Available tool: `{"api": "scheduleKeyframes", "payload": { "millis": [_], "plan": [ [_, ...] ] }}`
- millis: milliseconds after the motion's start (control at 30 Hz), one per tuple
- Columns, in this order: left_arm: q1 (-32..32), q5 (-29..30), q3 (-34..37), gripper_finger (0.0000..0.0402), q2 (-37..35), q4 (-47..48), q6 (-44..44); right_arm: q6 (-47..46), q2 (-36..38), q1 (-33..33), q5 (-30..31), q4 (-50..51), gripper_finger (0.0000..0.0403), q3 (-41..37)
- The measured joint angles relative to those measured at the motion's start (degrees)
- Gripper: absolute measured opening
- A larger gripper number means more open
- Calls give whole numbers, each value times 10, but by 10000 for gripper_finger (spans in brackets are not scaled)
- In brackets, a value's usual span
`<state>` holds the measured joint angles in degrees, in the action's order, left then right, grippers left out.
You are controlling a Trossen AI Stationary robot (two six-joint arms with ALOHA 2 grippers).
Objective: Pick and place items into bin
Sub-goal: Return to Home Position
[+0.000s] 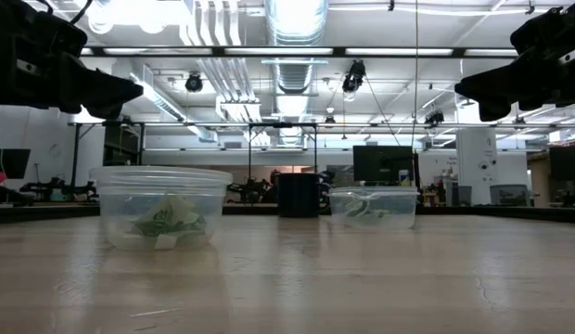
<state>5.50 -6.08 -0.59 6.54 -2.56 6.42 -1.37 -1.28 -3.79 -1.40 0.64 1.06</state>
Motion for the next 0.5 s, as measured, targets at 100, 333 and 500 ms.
{"api": "scheduleKeyframes", "payload": {
  "millis": [100, 333, 500],
  "plan": [
    [0, 0, 0, 94, 6, -1, 0, 0, 0, 0, 0, 0, 72, 0],
    [0, 2, 0, 94, 17, -3, 0, -1, 0, 0, 0, 0, 72, 0],
    [0, 2, 0, 94, 24, -4, 0, 0, 0, 0, 0, 0, 72, 0]
  ]
}}
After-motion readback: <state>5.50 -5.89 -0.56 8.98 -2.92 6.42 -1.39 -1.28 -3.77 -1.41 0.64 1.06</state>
